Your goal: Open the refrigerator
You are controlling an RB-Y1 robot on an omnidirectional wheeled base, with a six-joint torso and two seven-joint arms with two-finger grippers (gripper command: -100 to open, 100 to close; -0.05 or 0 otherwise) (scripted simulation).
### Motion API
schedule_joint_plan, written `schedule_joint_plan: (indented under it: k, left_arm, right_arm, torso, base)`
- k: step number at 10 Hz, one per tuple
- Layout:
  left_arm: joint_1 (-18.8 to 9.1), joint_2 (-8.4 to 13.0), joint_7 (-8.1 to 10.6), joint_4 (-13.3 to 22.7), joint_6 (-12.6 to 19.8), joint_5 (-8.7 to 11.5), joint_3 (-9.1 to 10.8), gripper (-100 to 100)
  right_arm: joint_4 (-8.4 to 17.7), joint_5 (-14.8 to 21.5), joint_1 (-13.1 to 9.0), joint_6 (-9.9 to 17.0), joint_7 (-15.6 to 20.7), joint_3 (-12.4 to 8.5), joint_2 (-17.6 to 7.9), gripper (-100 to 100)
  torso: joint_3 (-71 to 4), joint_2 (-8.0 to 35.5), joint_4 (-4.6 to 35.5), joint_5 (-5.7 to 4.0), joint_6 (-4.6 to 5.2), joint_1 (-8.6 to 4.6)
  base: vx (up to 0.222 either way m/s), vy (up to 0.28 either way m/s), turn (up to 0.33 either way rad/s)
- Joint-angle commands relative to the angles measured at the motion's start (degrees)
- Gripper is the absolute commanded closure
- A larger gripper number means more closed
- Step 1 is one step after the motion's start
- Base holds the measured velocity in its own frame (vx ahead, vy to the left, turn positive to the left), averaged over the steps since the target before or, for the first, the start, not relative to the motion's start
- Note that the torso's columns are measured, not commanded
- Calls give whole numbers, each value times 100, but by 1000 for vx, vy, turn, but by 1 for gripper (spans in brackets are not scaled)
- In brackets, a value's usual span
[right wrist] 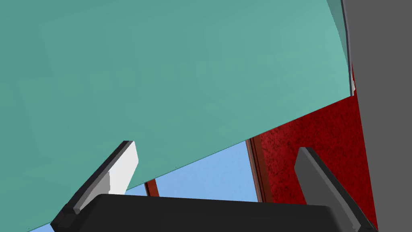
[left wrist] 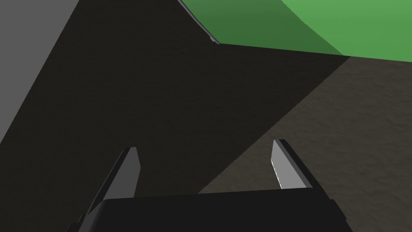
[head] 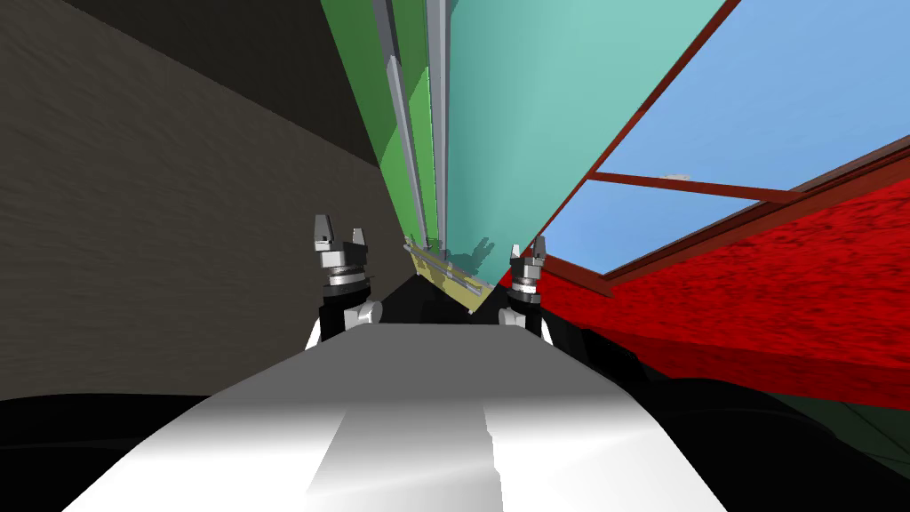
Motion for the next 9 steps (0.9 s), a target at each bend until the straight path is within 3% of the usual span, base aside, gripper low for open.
schedule_joint_plan:
  k: [1, 9]
  left_arm:
    - [0, 0, 0, 0, 0, 0, 0, 0]
    - [0, 0, 0, -2, -1, 0, 0, 0]
  right_arm:
    - [0, 0, 0, 0, 0, 0, 0, 0]
    - [-2, 0, 0, -1, 0, 0, 0, 0]
  torso:
    - [-467, 232, 235, 0, 0, 0]
    - [-7073, 3539, 3537, 0, 0, 0]
  base:
    - [0, 0, 0]
    - [0, 0, 0]
